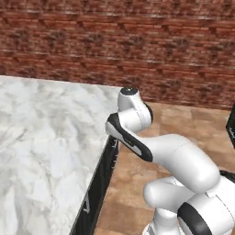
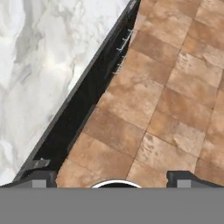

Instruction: Locate and retrieve the dish brush and bar soap from the cabinet. Place them next to the sink.

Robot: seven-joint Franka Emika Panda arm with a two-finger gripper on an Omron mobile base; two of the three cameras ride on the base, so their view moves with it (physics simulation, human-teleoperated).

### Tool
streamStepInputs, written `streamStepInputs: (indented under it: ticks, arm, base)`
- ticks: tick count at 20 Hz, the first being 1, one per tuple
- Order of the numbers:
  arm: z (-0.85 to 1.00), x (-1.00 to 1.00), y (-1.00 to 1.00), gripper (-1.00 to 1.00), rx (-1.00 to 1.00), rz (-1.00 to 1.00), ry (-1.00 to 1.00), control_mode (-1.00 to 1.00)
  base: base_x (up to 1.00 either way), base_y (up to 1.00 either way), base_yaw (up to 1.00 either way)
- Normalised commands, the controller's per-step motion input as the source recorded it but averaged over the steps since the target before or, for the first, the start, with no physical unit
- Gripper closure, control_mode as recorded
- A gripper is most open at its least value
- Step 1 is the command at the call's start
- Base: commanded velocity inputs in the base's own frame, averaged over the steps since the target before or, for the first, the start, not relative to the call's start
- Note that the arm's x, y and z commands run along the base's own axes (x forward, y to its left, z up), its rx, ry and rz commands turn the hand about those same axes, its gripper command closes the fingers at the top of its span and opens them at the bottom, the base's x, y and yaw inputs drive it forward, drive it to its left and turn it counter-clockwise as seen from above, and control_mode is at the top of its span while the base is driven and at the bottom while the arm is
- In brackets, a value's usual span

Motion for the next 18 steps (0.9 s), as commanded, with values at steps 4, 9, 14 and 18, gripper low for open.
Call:
streamStepInputs:
  ticks: [4,9,14,18]
  arm:
    - [0.0,0.0,0.0,-1.0,0.0,0.0,0.0,1.0]
    - [0.0,0.0,0.0,-1.0,0.0,0.0,0.0,1.0]
    - [0.0,0.0,0.0,-1.0,0.0,0.0,0.0,1.0]
    - [0.0,0.0,0.0,-1.0,0.0,0.0,0.0,1.0]
  base:
    - [0.0,0.0,-0.48]
    - [0.0,0.0,-0.48]
    - [0.15,0.36,-0.3]
    - [0.32,0.64,-0.18]
